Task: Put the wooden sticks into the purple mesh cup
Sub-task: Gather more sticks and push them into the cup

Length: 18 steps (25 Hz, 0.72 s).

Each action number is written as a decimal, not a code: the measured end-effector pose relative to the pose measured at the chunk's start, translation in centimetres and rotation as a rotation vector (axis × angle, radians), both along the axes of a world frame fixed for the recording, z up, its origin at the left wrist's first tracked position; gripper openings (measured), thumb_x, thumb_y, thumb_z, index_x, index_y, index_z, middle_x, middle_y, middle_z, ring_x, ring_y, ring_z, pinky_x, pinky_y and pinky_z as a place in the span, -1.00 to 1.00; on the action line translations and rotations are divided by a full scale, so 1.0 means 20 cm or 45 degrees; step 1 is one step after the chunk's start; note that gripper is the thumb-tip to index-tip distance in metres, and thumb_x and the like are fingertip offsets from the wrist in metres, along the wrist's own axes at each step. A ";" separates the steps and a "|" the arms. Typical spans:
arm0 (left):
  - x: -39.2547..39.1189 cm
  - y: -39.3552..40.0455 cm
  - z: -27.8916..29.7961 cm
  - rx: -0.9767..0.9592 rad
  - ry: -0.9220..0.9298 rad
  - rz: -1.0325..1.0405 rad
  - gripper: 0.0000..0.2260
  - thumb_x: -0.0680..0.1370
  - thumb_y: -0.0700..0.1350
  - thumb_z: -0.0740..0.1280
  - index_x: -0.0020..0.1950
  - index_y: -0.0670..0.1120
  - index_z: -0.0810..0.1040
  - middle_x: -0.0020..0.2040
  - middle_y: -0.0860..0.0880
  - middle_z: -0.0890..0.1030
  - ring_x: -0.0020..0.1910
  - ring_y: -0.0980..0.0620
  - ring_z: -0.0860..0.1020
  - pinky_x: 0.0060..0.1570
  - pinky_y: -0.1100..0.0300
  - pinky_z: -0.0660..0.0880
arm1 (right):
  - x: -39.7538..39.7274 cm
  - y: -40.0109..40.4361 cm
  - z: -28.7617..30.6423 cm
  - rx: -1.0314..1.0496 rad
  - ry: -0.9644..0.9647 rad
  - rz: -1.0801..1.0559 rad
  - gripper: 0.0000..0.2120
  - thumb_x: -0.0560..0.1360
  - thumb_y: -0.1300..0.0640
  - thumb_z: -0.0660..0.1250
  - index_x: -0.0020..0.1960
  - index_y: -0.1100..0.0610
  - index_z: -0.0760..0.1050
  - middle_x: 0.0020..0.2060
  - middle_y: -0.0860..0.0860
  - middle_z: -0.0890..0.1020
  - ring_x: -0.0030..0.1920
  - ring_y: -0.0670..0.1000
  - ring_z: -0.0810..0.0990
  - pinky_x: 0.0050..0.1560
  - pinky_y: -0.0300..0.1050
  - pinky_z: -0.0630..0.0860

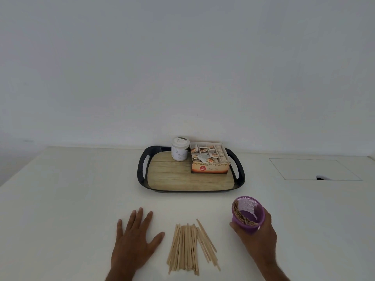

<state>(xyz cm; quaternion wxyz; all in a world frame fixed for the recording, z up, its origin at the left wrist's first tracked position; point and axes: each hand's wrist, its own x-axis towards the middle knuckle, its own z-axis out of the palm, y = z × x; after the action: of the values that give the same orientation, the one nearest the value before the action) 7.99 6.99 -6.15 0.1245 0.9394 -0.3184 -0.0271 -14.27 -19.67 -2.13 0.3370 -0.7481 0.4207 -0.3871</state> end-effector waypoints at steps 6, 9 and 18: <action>0.00 0.00 0.00 -0.001 -0.014 0.006 -0.01 0.28 0.57 -0.41 0.61 0.17 0.03 0.64 0.04 -0.02 0.61 0.05 -0.10 0.54 -0.13 -0.20 | -0.02 -0.02 0.01 0.228 -0.062 -0.092 -0.09 0.07 0.02 0.70 0.33 0.05 0.35 0.15 0.01 0.57 0.10 0.09 0.56 0.10 -0.07 0.47; 0.00 0.00 0.00 -0.004 -0.010 0.003 -0.02 0.29 0.57 -0.40 0.61 0.17 0.03 0.64 0.04 -0.01 0.61 0.05 -0.10 0.54 -0.13 -0.20 | -0.03 -0.02 0.01 0.252 -0.008 -0.103 -0.10 0.08 0.04 0.70 0.31 0.11 0.37 0.11 0.07 0.60 -0.02 0.08 0.53 0.02 -0.09 0.46; 0.01 -0.03 0.05 -0.104 0.145 0.133 -0.34 0.49 0.45 0.08 0.50 0.17 0.34 0.58 0.09 0.23 0.58 0.07 0.12 0.53 -0.06 -0.06 | -0.22 0.11 -0.09 -0.029 0.108 -0.112 -0.54 0.23 0.05 0.59 0.08 0.07 0.53 -0.13 -0.04 0.64 -0.05 0.02 0.60 -0.01 0.04 0.54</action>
<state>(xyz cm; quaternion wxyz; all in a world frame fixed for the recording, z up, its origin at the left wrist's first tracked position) 8.14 6.33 -5.10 0.1819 0.9458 -0.2622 -0.0607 -18.62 -17.44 -4.02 0.2930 -0.7484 0.4627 -0.3741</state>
